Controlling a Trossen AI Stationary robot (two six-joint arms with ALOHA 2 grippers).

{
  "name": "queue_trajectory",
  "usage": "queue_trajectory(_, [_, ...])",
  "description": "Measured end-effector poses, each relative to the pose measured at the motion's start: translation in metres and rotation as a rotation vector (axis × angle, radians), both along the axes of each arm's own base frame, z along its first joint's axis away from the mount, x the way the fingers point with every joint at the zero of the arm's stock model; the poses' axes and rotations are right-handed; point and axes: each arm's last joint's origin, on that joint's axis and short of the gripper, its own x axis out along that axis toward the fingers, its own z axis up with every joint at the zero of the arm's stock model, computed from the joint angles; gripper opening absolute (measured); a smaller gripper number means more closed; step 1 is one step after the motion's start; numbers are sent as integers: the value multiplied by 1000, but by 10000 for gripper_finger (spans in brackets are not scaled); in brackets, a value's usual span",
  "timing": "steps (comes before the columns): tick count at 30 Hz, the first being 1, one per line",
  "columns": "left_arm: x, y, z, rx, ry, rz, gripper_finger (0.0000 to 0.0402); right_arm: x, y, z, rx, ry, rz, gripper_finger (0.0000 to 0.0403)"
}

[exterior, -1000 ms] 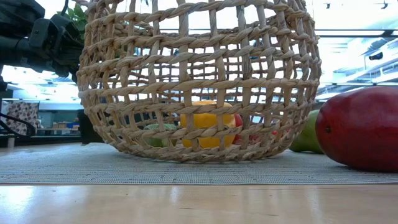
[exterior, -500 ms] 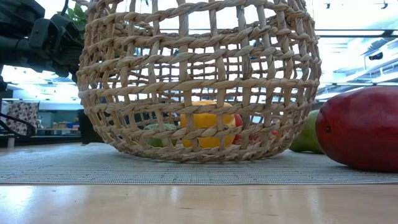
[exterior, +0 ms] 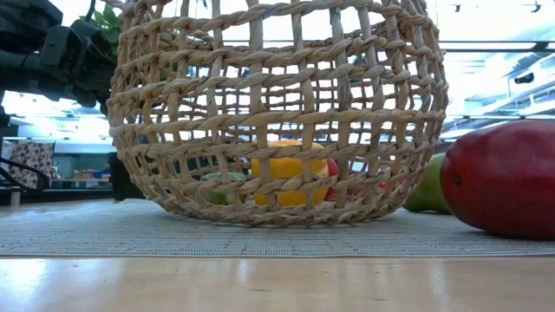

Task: Build produce basket
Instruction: Put the red mango into the basket

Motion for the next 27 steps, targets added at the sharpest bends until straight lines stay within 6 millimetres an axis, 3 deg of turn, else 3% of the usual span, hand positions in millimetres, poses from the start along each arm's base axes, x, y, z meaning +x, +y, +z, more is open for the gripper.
queue_trajectory(7, [0,0,0,0,1,0,382,-2,2,-2,428,134,-99,272])
queue_trajectory(10, [0,0,0,0,0,0,382,-3,3,-2,506,167,-84,272])
queue_trajectory(13, [0,0,0,0,0,0,382,-3,3,-2,466,155,-59,272])
queue_trajectory(20, [0,0,0,0,0,0,382,-1,2,-1,144,44,70,272])
queue_trajectory(27, [0,0,0,0,0,0,382,2,1,4,17,-41,114,272])
